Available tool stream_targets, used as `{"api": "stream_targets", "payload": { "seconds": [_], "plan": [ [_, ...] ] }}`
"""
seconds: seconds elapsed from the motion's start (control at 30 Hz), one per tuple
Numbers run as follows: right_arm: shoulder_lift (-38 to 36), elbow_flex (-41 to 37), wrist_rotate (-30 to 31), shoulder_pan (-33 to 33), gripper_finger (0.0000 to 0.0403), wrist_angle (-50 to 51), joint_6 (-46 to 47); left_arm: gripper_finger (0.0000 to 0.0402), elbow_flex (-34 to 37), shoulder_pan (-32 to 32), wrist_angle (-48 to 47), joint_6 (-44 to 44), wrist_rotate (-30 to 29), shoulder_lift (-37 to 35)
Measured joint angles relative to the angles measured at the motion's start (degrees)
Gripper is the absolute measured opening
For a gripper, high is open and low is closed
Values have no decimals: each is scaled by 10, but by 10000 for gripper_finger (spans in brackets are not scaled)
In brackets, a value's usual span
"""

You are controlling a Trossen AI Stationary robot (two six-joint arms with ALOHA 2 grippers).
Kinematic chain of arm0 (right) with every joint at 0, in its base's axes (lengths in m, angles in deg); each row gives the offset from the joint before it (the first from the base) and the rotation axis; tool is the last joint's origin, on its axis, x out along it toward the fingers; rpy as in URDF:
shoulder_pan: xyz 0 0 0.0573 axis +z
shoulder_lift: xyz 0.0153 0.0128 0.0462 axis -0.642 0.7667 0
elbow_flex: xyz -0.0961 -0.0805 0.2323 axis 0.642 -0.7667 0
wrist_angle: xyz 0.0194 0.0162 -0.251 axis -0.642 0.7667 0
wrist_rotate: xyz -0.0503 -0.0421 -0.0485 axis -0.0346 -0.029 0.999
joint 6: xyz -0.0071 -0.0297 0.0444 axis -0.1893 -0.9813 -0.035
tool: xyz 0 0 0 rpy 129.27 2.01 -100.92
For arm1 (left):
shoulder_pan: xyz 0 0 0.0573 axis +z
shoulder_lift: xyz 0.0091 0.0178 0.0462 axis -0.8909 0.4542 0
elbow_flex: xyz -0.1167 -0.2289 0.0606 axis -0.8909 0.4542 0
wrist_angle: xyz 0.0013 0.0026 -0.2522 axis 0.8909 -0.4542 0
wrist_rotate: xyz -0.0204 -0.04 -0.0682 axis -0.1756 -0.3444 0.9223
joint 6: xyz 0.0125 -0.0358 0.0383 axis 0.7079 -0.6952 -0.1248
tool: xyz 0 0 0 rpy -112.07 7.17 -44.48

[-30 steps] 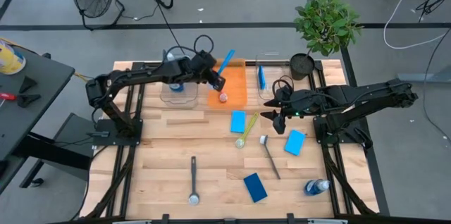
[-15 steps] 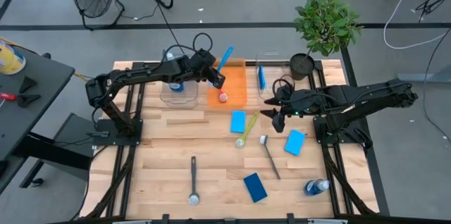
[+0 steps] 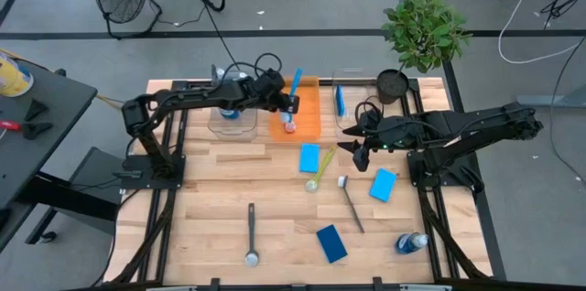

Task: Pick & Place Kitchen Sink Supplies
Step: Put the blue dish brush into the orange bin

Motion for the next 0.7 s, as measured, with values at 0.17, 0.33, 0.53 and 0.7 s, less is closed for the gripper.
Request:
{"api": "stream_targets", "payload": {
  "seconds": [0.17,0.33,0.53,0.7],
  "plan": [
    [0,0,0,0,217,-7,0,55,0,1,16,-40,2,12],
    [0,0,0,0,217,-8,0,55,0,1,69,-56,9,12],
    [0,0,0,0,217,-9,-2,55,0,-2,103,-64,19,11],
    [0,0,0,0,217,-9,-2,55,0,-2,103,-63,19,11]
  ]
}}
